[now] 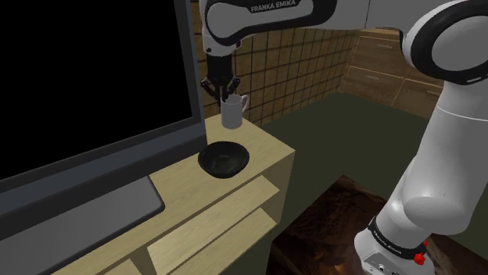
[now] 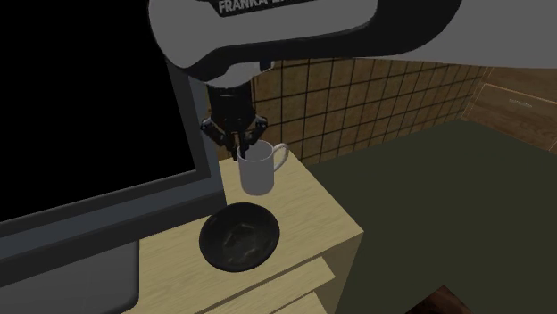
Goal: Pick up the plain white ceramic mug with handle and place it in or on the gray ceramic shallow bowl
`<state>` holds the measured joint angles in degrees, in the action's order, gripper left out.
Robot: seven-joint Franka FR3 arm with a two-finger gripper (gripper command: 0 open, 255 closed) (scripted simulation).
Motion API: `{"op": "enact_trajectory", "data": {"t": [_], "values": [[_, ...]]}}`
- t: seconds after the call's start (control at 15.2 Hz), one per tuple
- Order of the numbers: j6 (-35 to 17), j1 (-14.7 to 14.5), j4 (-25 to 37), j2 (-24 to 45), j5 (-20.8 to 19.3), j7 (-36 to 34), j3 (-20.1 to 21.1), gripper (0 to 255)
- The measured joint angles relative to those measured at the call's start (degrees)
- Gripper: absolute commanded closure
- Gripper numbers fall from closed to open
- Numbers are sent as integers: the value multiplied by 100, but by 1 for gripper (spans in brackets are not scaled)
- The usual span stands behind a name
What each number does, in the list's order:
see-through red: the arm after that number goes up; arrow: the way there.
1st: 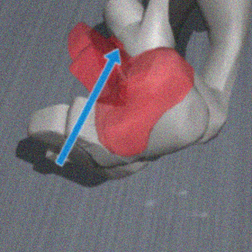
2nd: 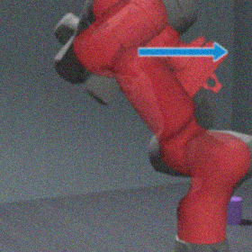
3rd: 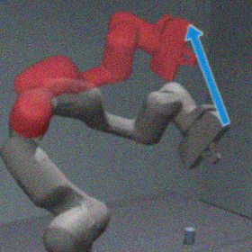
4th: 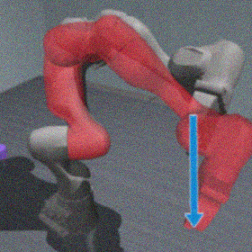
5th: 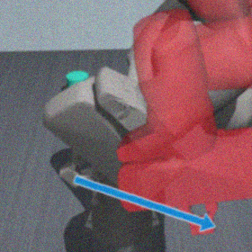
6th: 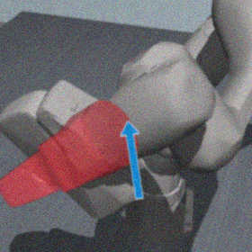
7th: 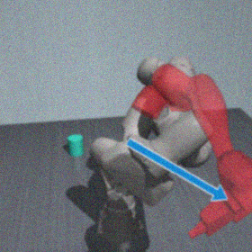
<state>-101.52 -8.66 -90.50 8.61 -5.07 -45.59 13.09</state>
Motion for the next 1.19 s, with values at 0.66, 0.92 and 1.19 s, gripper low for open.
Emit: {"op": "enact_trajectory", "data": {"t": [0.66, 0.92, 1.19], "values": [[-142, -270, -384, -208, -1, -504, 210, 255], [-443, -260, -691, -214, -5, -516, 202, 255], [-760, -257, -986, -192, -20, -540, 199, 255]]}}
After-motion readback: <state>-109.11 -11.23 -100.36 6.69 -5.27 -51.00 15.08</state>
